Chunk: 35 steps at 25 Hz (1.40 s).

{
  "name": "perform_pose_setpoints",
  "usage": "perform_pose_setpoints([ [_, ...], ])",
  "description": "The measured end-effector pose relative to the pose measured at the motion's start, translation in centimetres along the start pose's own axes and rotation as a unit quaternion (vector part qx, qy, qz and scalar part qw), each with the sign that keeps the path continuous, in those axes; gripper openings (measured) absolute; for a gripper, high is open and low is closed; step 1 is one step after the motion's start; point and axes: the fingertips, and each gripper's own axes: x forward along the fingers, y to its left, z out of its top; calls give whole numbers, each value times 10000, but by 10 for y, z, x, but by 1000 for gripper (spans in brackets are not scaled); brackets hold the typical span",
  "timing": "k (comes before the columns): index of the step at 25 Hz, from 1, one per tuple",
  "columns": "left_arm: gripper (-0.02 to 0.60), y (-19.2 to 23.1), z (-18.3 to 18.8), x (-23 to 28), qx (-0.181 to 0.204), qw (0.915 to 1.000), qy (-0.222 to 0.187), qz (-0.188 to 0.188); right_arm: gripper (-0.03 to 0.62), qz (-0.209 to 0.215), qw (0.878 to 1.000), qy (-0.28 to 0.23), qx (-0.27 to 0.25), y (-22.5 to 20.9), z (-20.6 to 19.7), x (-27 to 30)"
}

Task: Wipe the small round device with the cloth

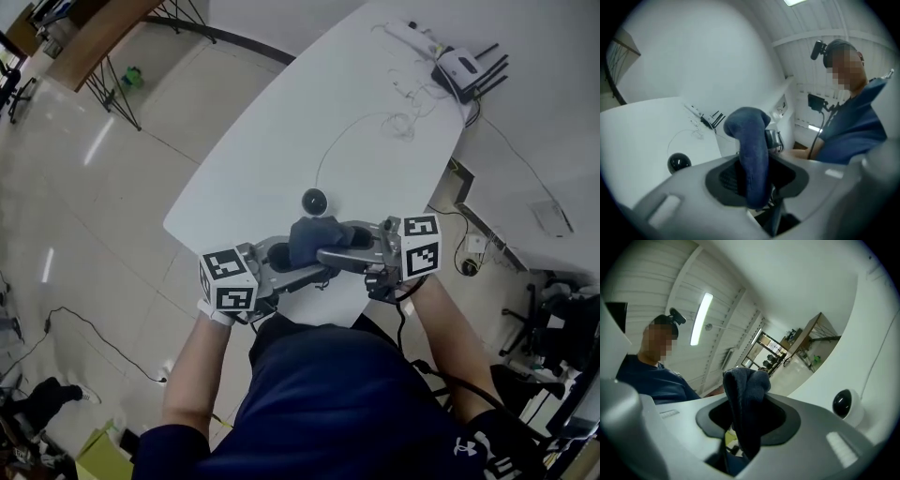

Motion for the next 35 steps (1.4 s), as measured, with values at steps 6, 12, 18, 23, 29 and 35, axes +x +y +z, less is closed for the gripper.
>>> perform_pose_setpoints([
  [6,69,26,-22,-8,-272,9976,99,632,215,-1278,9901,-577,-118,-41,7,-23],
  [12,69,130,-27,-73,811,9369,1336,3128,148,-2668,9378,-2067,817,-99,7,-102],
  [18,69,150,-14,-22,3756,8081,3317,3097,120,-3227,9161,-2089,1135,-118,-27,-124],
  [23,67,175,-12,-2,5731,6400,4465,2501,110,-3209,9043,-2479,1337,-116,-29,-135],
  [29,67,215,-4,-8,6236,5969,4451,2382,106,-3287,9013,-2476,1354,-112,-40,-138],
  [35,67,260,-62,-40,4671,6580,5211,2779,101,-3370,8977,-2409,1500,-114,-51,-138],
])
